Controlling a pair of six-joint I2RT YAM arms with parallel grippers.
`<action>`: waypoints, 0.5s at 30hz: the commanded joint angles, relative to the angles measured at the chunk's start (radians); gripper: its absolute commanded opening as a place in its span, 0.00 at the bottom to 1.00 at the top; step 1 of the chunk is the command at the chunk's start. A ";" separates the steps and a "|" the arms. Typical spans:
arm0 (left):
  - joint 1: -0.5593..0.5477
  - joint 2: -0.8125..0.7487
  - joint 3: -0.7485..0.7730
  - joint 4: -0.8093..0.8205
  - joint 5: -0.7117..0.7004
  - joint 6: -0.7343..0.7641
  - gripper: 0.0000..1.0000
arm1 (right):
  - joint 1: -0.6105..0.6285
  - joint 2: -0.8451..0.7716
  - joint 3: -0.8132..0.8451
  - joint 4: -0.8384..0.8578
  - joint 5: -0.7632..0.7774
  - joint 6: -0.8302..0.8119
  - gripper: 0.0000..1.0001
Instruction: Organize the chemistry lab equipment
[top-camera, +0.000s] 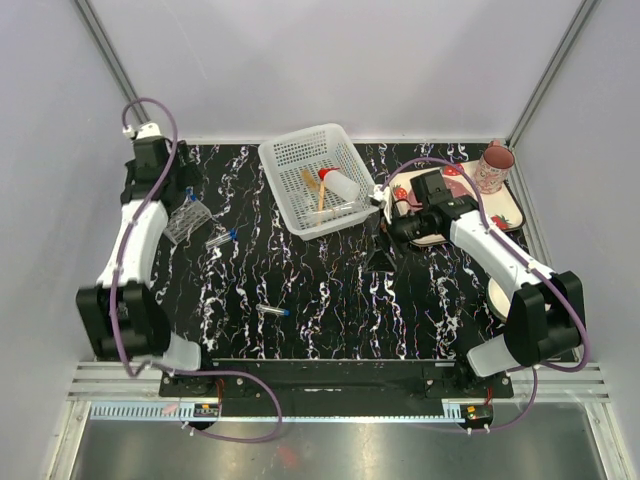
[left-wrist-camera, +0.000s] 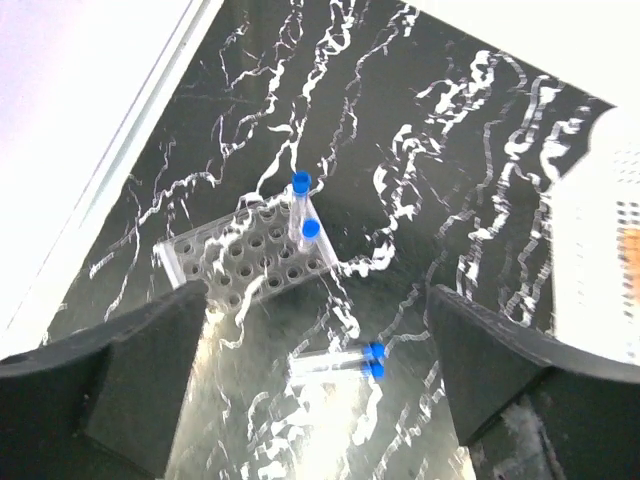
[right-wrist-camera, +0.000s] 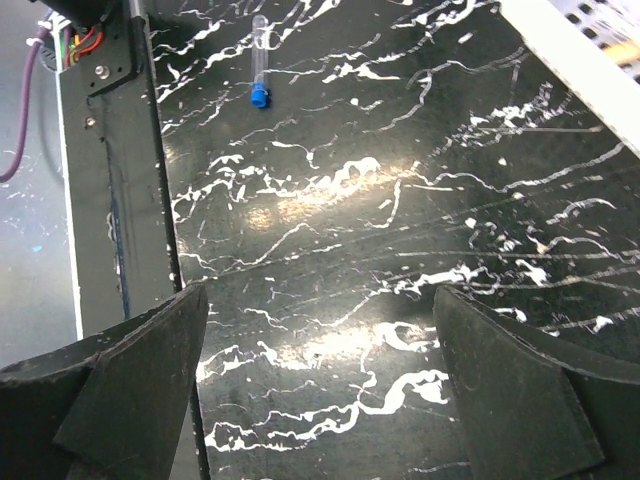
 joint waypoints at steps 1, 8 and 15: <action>0.029 -0.249 -0.135 -0.019 0.099 -0.068 0.99 | 0.096 -0.038 0.005 0.060 0.019 0.009 1.00; 0.124 -0.462 -0.420 -0.045 0.591 -0.210 0.99 | 0.351 0.031 0.139 0.080 0.232 0.082 1.00; 0.124 -0.705 -0.602 -0.131 0.669 -0.205 0.99 | 0.564 0.333 0.379 -0.024 0.436 0.263 0.84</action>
